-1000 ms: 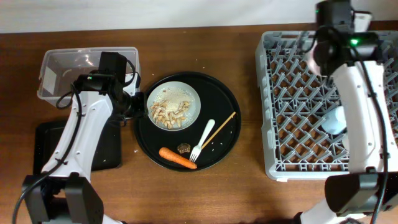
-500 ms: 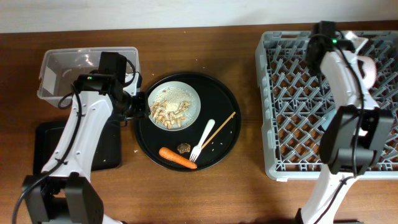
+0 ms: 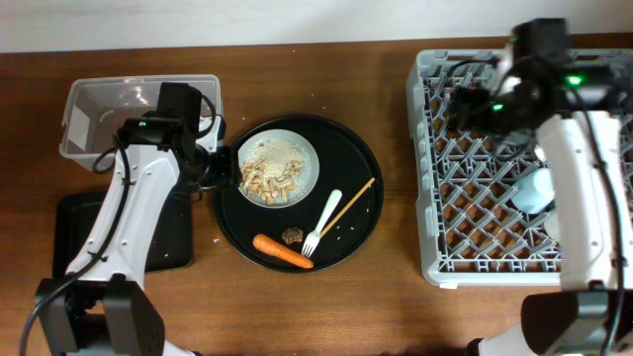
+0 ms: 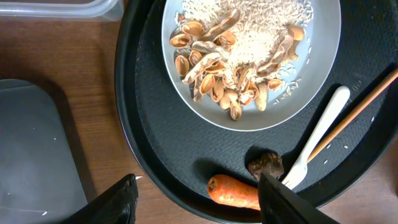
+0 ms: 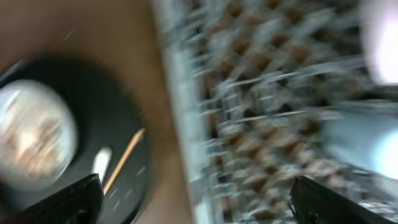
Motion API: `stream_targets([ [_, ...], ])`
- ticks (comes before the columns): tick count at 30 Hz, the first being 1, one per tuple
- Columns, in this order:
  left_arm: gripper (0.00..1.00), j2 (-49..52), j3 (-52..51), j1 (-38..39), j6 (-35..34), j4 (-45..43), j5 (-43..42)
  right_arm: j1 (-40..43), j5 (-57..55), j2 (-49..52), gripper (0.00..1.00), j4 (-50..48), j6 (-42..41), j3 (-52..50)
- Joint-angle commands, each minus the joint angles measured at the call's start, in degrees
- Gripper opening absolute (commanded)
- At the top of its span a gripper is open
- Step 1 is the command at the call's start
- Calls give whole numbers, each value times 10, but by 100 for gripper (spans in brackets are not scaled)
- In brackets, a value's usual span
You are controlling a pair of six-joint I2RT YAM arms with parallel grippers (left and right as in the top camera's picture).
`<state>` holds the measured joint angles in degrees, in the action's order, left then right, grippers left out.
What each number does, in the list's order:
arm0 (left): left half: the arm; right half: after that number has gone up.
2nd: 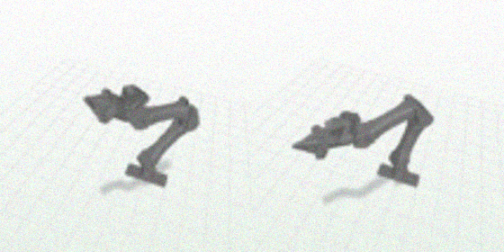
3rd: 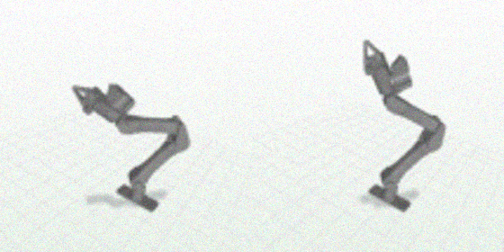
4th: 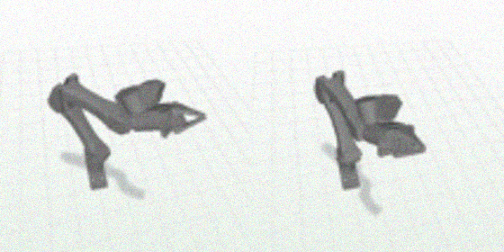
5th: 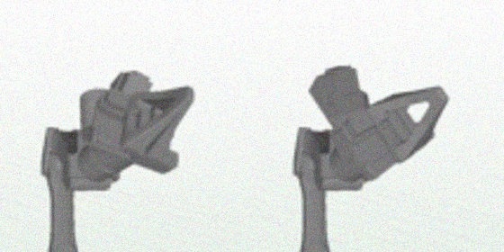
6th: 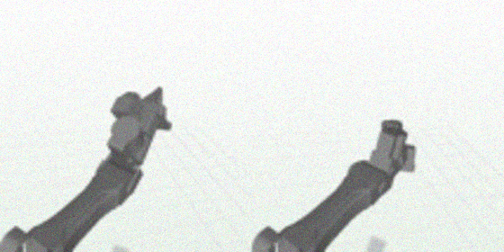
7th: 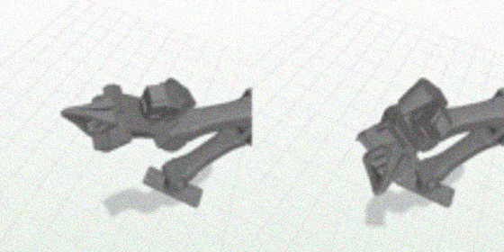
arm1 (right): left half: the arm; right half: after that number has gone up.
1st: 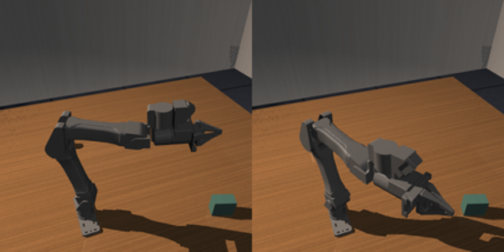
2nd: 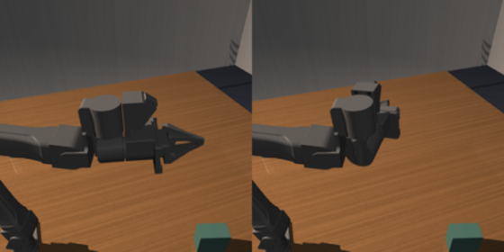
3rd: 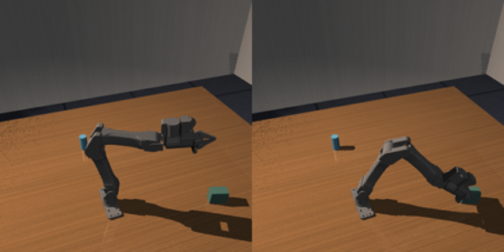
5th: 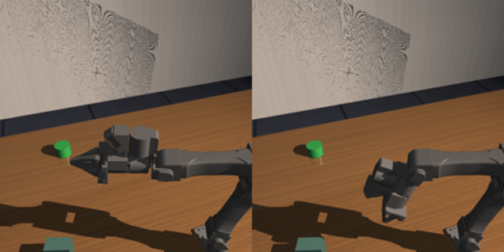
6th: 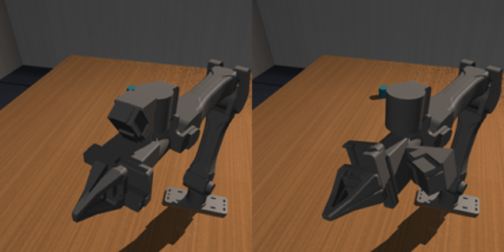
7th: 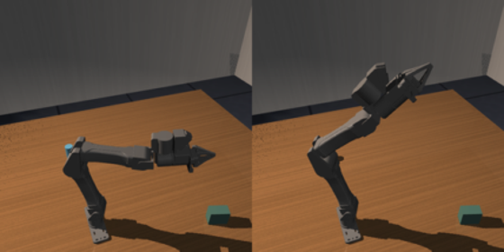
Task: Sort waste into correct bins and load items into the dishwasher rack
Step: 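Grasp the plate with left gripper and tip rice onto black tray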
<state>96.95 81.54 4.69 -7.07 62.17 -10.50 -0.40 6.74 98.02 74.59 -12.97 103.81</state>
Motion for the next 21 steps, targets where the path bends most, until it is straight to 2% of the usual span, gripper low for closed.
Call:
stream_targets([
  [1,61,-14,-8,0,3,-6,-7,-77,61,11,98,-6,22,-42],
  [4,61,-13,-13,45,3,-61,-7,-88,36,10,99,44,16,-57],
  [7,61,21,-14,159,3,-175,2,4,-1,9,99,127,46,-57],
  [9,61,73,-14,214,3,-228,29,35,-2,9,99,137,53,-57],
  [10,60,100,-14,235,3,-245,43,39,-2,10,99,137,53,-57],
  [11,55,132,-14,256,3,-264,68,38,-1,10,99,137,53,-57],
  [13,55,177,-14,276,3,-272,118,38,-2,10,99,137,53,-59],
  [15,54,216,-14,278,3,-278,129,38,-2,10,99,135,53,-62],
  [18,39,240,-14,278,3,-275,130,38,-2,10,99,135,53,-62],
  [20,21,241,-14,278,3,-263,151,38,-2,10,99,135,53,-62],
  [21,17,241,-14,278,3,-257,162,38,-2,10,99,135,53,-62],
])
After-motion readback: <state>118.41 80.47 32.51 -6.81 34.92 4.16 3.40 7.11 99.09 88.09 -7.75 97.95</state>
